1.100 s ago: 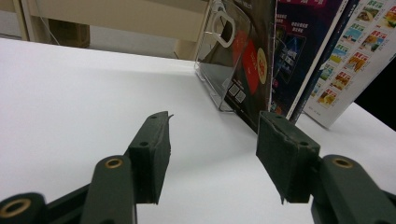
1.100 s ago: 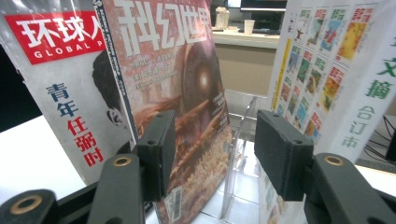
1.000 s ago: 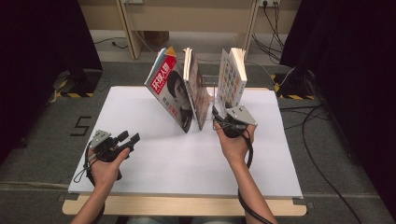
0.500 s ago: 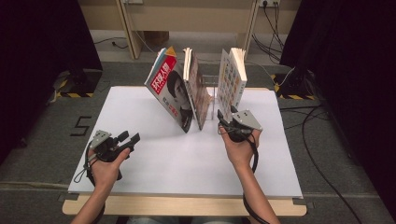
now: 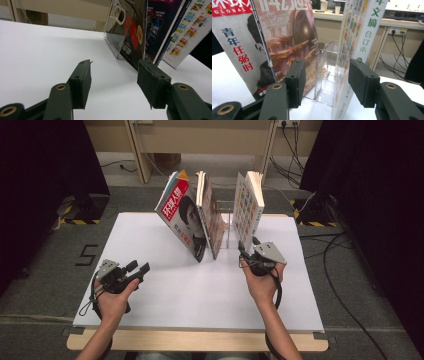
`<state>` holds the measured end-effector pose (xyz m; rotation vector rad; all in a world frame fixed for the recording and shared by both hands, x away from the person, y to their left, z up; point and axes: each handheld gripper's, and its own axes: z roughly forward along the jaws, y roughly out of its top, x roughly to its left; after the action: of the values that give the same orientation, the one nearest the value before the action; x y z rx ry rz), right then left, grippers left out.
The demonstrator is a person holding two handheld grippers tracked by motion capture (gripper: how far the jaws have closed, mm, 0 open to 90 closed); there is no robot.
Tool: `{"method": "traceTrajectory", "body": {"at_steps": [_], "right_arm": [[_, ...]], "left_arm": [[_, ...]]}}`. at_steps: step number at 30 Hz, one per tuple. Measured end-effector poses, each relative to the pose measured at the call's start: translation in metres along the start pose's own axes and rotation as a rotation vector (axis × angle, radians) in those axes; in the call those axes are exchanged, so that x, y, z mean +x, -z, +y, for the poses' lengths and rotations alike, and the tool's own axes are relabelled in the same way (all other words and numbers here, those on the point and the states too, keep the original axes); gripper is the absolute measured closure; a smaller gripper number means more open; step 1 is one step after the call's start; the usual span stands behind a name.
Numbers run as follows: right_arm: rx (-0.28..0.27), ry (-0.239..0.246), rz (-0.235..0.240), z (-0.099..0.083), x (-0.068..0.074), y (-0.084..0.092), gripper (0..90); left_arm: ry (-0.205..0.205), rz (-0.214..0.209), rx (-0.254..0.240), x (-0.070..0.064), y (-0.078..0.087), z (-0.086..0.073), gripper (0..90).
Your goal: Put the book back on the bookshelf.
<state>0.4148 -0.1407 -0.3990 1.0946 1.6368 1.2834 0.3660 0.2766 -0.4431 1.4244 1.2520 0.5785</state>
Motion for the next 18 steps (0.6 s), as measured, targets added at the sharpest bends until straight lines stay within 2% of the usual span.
{"method": "traceTrajectory", "body": {"at_steps": [18], "right_arm": [[0.012, 0.008, -0.022, -0.0097, -0.0092, 0.0098, 48.7]], "left_arm": [[0.001, -0.002, 0.005, -0.0009, -0.0009, -0.001, 44.0]]}}
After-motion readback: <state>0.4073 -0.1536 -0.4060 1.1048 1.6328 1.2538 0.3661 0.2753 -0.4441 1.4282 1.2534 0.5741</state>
